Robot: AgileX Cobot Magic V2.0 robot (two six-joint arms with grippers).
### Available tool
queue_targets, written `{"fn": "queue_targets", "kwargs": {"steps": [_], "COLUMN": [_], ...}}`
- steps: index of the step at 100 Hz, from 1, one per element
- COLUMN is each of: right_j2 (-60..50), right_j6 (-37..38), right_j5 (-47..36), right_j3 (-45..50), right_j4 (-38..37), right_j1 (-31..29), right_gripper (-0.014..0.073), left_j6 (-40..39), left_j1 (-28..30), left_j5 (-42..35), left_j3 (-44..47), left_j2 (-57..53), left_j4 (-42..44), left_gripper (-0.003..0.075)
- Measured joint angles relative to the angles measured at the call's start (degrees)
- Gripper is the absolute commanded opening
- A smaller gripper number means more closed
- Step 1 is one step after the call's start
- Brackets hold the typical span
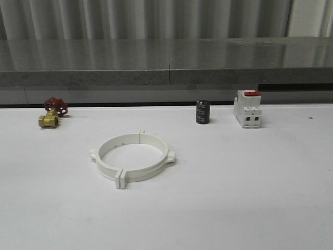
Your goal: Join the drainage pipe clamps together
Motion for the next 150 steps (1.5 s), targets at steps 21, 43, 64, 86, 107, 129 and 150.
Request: {"fn": "queue_targets", "kwargs": {"steps": [21,43,64,86,107,129,150], "right_j2": [0.0,0.0,0.0,0.0,0.0,0.0,0.0], "right_j6": [-0.11,-0.11,-0.11,-0.11,-0.11,-0.11,-0.11], "right_j5": [-0.15,-0.19,-0.19,-0.19,-0.28,-0.28,-0.32], "right_j3": [0.09,0.22,0.22,0.22,0.22,0.22,0.22], "right_j4": [0.0,0.0,0.0,0.0,0.0,0.0,0.0], "right_j1": [0.0,0.0,0.0,0.0,0.0,0.0,0.0], "right_gripper": [-0.0067,-0.0067,-0.0067,-0.0067,-0.0067,-0.0067,-0.0067], "left_j6": [0.0,0.0,0.0,0.0,0.0,0.0,-0.05], "left_j1": [0.0,0.0,0.0,0.14,2.3,6.03,7.17], "left_j5": [0.0,0.0,-0.36,-17.05,-27.12,-27.48,-26.0], "left_j3": [0.0,0.0,0.15,4.92,13.24,20.43,22.14], "left_j2": [0.0,0.0,0.0,-0.73,-6.82,-16.45,-17.98], "left_j4": [0.0,0.0,0.0,1.09,1.43,1.24,-0.54], "left_gripper": [-0.002,-0.0021,-0.002,-0.002,-0.002,-0.002,-0.0021]}}
